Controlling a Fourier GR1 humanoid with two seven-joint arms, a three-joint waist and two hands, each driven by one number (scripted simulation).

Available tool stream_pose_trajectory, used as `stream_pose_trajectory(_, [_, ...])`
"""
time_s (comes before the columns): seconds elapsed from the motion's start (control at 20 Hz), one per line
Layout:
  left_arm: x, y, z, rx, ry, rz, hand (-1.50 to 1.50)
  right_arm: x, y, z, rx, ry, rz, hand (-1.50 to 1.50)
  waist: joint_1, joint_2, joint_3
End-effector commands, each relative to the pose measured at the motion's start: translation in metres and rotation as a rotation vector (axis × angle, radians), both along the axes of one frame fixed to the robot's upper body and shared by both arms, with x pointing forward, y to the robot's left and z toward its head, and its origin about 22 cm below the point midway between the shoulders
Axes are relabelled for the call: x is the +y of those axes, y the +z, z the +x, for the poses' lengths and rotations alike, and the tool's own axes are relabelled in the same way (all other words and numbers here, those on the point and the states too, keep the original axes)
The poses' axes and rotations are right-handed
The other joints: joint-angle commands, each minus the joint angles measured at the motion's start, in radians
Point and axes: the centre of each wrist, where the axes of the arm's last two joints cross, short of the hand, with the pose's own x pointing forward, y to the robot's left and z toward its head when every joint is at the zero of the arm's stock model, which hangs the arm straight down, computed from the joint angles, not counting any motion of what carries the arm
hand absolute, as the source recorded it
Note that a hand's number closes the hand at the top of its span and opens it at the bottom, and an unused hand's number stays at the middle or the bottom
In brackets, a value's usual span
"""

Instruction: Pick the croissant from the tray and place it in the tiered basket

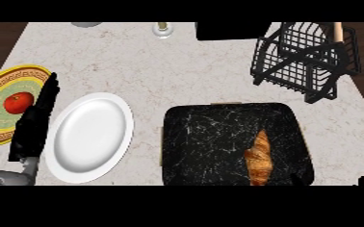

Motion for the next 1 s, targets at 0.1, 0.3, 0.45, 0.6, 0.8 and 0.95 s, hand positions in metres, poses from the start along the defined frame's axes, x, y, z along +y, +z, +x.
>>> stream_pose_trajectory(0.1, [-0.004,0.006,0.006,-0.014,-0.046,-0.007,0.0,0.002,0.025,-0.048,0.263,0.163,0.041,-1.5,0.061,0.02,-0.004])
stream_pose_trajectory(0.3, [-0.011,0.015,0.015,-0.02,-0.076,-0.007,0.0,-0.008,0.067,-0.043,0.34,0.188,0.037,-1.5,0.085,0.022,-0.002])
stream_pose_trajectory(0.45, [-0.028,0.014,0.019,-0.012,-0.091,-0.009,0.0,-0.006,0.095,-0.038,0.394,0.157,0.076,-1.5,0.083,0.022,0.0])
stream_pose_trajectory(0.6, [-0.029,0.015,0.022,-0.018,-0.104,0.001,0.0,-0.005,0.119,-0.025,0.447,0.142,0.127,-1.5,0.098,0.022,0.001])
stream_pose_trajectory(0.8, [-0.019,0.014,0.031,-0.014,-0.096,-0.005,0.0,0.004,0.137,-0.002,0.52,0.147,0.185,-1.5,0.094,0.018,0.004])
stream_pose_trajectory(0.95, [-0.037,0.01,0.02,-0.005,-0.125,-0.016,0.0,0.011,0.139,0.01,0.585,0.165,0.221,-1.5,0.107,0.014,0.005])
